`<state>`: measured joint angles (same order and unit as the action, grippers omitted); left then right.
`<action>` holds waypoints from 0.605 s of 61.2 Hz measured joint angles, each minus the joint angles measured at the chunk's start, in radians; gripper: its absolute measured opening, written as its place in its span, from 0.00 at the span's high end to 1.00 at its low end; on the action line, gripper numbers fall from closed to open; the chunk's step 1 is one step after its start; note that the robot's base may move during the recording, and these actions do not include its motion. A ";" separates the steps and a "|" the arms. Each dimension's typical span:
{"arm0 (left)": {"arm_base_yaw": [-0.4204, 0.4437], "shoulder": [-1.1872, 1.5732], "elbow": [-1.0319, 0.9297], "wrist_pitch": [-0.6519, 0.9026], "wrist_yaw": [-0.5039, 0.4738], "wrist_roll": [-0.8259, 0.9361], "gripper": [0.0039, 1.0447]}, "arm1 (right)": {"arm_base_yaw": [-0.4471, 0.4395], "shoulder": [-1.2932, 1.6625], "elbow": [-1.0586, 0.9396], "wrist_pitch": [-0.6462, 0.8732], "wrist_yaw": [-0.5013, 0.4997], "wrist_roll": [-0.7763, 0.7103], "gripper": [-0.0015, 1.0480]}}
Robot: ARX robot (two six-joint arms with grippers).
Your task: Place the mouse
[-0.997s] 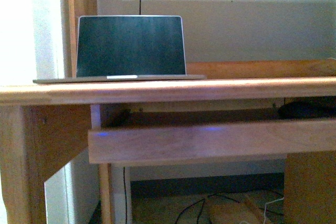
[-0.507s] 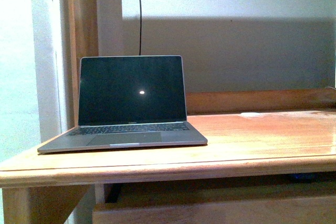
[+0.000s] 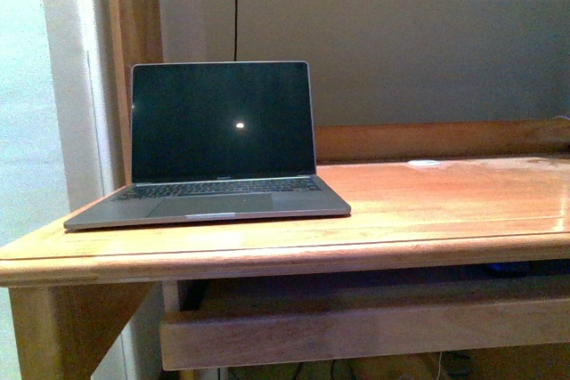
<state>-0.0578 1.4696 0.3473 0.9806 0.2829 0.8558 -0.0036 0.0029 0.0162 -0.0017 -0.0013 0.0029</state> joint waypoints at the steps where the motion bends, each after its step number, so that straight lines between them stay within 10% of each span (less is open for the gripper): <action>1: -0.008 0.041 0.019 0.040 0.014 0.037 0.07 | 0.000 0.000 0.000 0.000 0.000 0.000 0.07; 37: -0.177 0.460 0.291 0.151 0.138 0.420 0.07 | 0.000 0.000 0.000 0.000 0.000 0.000 0.07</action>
<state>-0.2352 1.9297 0.6380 1.1313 0.4206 1.2755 -0.0036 0.0029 0.0162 -0.0017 -0.0013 0.0029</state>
